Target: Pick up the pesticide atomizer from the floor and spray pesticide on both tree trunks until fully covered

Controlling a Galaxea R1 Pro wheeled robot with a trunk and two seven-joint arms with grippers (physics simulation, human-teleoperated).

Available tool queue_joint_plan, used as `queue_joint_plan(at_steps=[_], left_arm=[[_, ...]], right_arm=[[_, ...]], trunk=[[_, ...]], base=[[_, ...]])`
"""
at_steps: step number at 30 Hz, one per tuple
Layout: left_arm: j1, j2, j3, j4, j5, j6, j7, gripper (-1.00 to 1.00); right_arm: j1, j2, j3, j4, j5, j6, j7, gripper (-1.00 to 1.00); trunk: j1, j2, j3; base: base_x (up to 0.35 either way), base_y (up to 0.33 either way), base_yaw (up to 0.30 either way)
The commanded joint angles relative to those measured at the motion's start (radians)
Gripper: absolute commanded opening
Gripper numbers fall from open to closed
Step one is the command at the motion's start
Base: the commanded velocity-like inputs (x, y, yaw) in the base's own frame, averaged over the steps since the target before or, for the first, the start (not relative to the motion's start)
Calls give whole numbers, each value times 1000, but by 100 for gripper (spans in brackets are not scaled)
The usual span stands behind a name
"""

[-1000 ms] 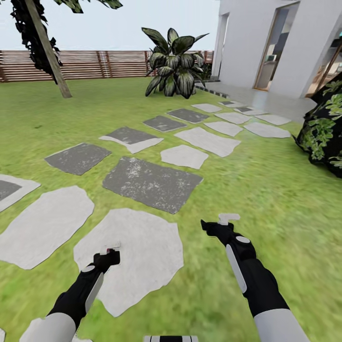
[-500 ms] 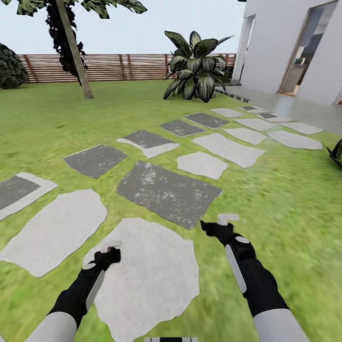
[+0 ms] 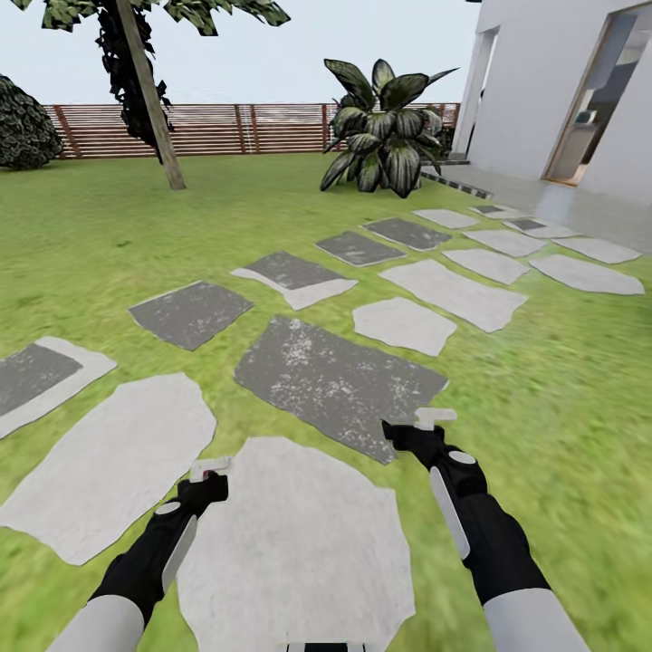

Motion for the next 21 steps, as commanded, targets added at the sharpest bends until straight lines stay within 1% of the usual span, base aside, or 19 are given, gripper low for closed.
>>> queue_joint_plan(at_steps=[1,8,17,21], left_arm=[[0,0,0,0,0,-1,0,-100],[0,-1,0,0,0,-2,0,-100],[0,-1,0,0,0,-4,0,-100],[0,-1,0,0,0,-4,0,-100]], right_arm=[[0,0,0,-1,0,0,0,100],[0,0,0,0,0,0,0,100],[0,0,0,0,0,0,0,100],[0,0,0,0,0,0,0,100]], trunk=[[0,0,0],[0,0,0],[0,0,0],[0,0,0]], base=[[292,176,0],[295,157,0],[311,110,1],[327,50,92]])
